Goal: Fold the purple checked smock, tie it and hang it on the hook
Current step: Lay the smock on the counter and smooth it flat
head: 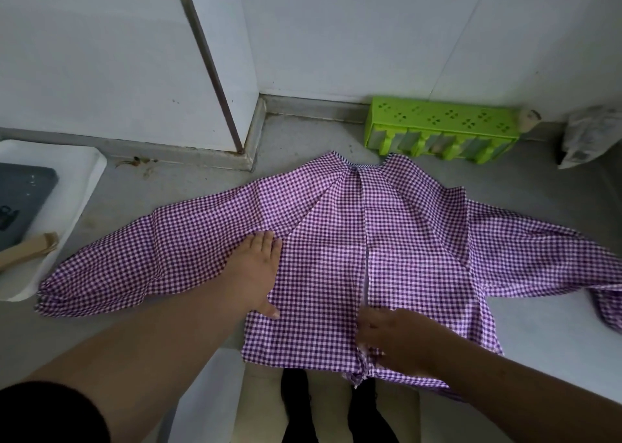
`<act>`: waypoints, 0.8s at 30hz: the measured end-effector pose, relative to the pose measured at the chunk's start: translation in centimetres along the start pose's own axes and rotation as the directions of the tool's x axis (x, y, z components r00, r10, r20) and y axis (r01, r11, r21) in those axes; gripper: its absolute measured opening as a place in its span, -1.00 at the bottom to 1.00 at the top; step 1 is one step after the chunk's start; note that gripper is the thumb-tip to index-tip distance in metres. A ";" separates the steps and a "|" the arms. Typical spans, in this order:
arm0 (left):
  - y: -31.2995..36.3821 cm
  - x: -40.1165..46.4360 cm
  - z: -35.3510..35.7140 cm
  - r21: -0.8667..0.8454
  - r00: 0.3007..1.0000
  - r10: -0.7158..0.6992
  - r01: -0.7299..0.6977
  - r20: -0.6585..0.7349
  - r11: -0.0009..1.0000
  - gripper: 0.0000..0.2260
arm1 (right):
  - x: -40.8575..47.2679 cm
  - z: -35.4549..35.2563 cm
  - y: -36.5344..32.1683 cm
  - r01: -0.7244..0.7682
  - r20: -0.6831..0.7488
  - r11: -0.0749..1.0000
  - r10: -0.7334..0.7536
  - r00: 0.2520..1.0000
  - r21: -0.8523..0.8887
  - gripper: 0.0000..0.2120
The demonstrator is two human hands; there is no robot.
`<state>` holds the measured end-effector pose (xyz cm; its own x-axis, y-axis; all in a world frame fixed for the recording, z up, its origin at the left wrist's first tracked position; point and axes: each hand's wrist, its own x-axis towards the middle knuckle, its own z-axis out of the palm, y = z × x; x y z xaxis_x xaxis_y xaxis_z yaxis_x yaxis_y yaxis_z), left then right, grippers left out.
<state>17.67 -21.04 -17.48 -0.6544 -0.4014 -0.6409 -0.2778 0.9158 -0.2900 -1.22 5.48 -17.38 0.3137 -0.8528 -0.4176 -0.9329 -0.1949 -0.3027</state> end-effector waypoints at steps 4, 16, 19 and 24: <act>1.2 -0.1 -0.4 -0.091 0.997 0.069 -0.072 -0.040 0.993 0.25 | 0.6 1.1 0.9 -0.007 0.102 0.999 0.011 0.995 -0.039 -0.81; 1.9 -0.6 -1.0 -0.123 0.994 -0.019 0.032 0.111 0.992 0.32 | 0.6 0.1 -0.3 -0.071 -0.220 0.988 0.039 0.975 -0.140 -0.63; 1.3 -1.3 -0.3 -0.195 1.000 -0.012 0.008 -0.017 0.981 0.15 | 1.3 0.4 -0.6 -0.101 -0.172 0.987 0.079 0.982 -0.123 -0.49; -0.3 -2.8 0.4 -0.577 0.902 -0.413 0.271 -0.128 0.770 -0.60 | 1.4 -1.2 -0.9 -0.215 -0.069 0.969 0.225 0.972 0.122 -0.58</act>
<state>19.92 -20.23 -15.88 -0.5652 -0.7386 -0.3674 -0.7972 0.6036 0.0128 -0.18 3.87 -16.68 0.0831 -0.9059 -0.4152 -0.9500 0.0538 -0.3076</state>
